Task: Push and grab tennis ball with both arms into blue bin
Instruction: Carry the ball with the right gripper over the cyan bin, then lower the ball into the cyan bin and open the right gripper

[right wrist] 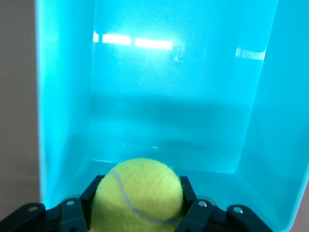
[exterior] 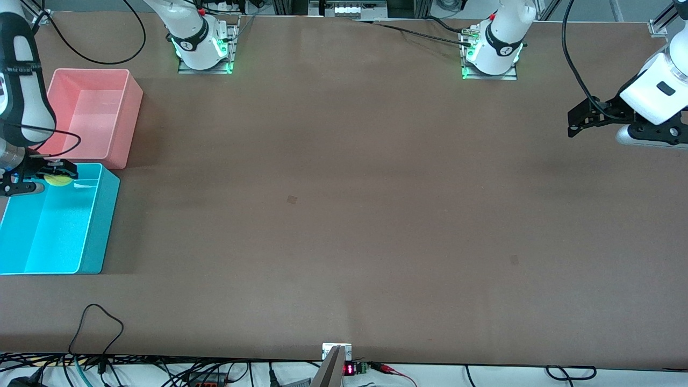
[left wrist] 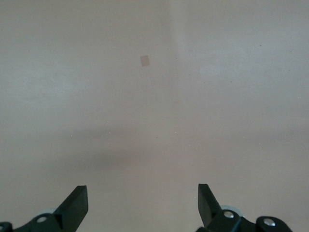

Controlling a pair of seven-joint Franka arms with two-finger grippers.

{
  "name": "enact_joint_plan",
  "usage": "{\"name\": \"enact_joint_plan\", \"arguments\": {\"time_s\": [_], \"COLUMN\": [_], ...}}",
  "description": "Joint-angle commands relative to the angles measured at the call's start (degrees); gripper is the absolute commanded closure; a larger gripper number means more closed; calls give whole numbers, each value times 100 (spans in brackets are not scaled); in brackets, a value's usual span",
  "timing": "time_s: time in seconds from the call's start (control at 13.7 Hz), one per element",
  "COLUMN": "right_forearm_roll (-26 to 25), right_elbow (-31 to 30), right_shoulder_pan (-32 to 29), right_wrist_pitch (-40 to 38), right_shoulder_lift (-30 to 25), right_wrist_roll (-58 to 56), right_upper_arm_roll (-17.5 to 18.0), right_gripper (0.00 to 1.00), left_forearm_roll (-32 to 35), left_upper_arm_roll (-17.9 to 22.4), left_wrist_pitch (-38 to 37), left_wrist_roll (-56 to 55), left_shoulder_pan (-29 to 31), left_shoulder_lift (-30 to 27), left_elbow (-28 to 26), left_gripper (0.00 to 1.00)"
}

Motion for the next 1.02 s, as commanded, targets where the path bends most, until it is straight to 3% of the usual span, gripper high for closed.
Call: {"name": "enact_joint_plan", "arguments": {"time_s": [0.0, 0.44, 0.59, 0.8, 0.88, 0.95], "right_forearm_roll": [-84, -41, -41, -32, -32, -23], "right_elbow": [167, 167, 158, 158, 158, 158], "right_shoulder_pan": [76, -21, -56, -56, -56, -56], "right_wrist_pitch": [273, 591, 635, 706, 706, 706], "right_shoulder_lift": [435, 945, 1025, 1060, 1060, 1051], "right_wrist_roll": [63, 116, 107, 134, 134, 142], "right_upper_arm_roll": [-146, -181, -181, -181, -181, -181], "right_gripper": [100, 100, 96, 63, 46, 19], "left_forearm_roll": [-45, -37, -28, -28, -28, -28], "left_upper_arm_roll": [-7, -7, -15, -24, -33, -33], "left_wrist_pitch": [-16, -68, -51, -25, -16, -16], "left_wrist_roll": [39, 39, 39, 39, 39, 39], "left_shoulder_pan": [30, 39, 30, 30, 30, 30], "left_shoulder_lift": [-84, -102, -93, -93, -93, -93], "left_elbow": [-40, -57, -49, -49, -49, -49], "left_gripper": [0, 0, 0, 0, 0, 0]}}
